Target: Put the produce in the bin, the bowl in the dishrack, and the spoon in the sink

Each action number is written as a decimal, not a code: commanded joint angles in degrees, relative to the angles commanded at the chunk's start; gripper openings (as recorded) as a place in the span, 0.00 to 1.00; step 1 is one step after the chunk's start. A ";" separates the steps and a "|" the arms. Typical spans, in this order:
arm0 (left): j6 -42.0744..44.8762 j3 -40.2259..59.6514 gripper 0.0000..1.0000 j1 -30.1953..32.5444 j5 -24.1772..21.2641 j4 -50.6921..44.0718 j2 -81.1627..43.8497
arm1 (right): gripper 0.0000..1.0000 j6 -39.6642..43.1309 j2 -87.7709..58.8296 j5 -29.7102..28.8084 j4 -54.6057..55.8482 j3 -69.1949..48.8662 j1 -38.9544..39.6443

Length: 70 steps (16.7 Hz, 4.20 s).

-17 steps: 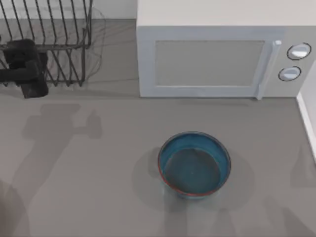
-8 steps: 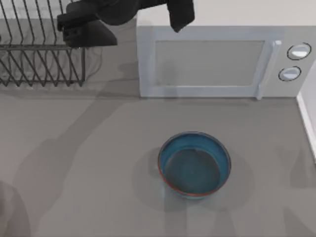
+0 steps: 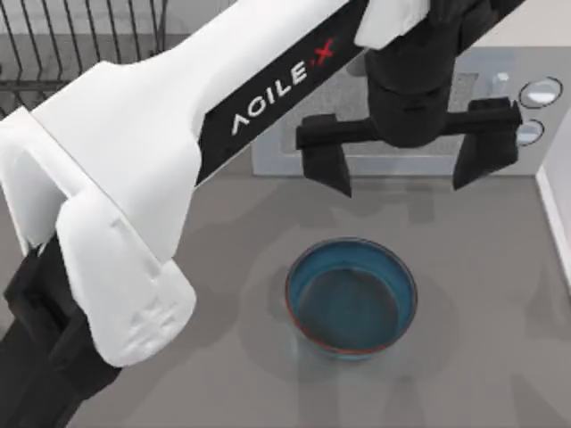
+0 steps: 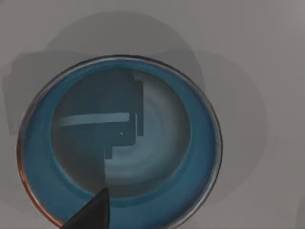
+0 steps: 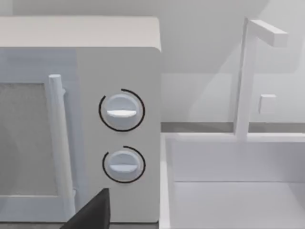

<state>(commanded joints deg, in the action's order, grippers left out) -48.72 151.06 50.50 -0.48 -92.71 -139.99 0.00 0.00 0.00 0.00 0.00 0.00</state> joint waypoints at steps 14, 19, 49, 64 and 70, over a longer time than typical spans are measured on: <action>-4.82 14.30 1.00 4.88 -0.05 -8.47 -14.10 | 1.00 0.00 0.00 0.00 0.00 0.00 0.00; -4.68 1.67 1.00 4.86 0.00 1.14 -11.11 | 1.00 0.00 0.00 0.00 0.00 0.00 0.00; -4.88 -25.58 0.00 4.99 0.08 22.12 -4.90 | 1.00 0.00 0.00 0.00 0.00 0.00 0.00; -5.23 0.70 0.00 5.30 0.06 2.18 -11.59 | 1.00 0.00 0.00 0.00 0.00 0.00 0.00; -4.89 15.24 0.00 5.05 -0.04 -9.27 -14.09 | 1.00 0.00 0.00 0.00 0.00 0.00 0.00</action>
<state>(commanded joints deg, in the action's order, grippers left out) -53.61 166.30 55.55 -0.51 -101.98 -154.07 0.00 0.00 0.00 0.00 0.00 0.00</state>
